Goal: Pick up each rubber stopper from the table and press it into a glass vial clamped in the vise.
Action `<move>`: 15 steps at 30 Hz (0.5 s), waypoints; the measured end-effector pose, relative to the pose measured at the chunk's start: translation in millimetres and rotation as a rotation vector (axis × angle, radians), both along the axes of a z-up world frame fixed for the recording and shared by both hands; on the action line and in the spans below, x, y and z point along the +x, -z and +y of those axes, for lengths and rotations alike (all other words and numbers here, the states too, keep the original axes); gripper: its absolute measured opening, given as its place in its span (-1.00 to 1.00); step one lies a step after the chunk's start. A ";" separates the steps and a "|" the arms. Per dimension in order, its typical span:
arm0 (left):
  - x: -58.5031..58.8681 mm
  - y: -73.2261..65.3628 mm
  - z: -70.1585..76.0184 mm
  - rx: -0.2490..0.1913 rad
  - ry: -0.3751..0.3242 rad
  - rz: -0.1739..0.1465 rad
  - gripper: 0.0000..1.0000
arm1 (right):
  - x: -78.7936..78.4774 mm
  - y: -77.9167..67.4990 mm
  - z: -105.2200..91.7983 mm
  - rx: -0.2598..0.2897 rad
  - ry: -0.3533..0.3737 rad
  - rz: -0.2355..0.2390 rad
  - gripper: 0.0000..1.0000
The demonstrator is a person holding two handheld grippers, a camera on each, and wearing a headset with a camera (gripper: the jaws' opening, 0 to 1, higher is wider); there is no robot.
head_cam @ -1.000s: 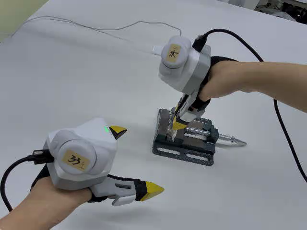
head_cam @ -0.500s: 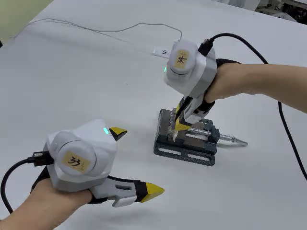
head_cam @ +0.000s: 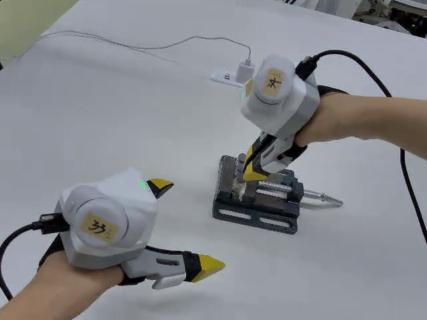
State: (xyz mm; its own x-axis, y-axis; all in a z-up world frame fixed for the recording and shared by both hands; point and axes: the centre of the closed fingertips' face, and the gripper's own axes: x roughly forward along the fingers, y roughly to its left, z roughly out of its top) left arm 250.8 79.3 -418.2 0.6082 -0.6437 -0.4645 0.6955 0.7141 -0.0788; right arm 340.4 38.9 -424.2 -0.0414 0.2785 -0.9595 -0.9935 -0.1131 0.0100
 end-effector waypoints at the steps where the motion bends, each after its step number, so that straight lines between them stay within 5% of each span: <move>1: 0.0 -0.2 -0.2 0.002 0.003 -0.003 0.72 | 0.2 0.2 -0.2 0.001 0.004 -0.002 -1.00; 15: -0.9 0.2 -0.8 0.005 0.006 0.003 0.71 | 2.6 1.8 0.3 0.009 0.018 0.016 -1.00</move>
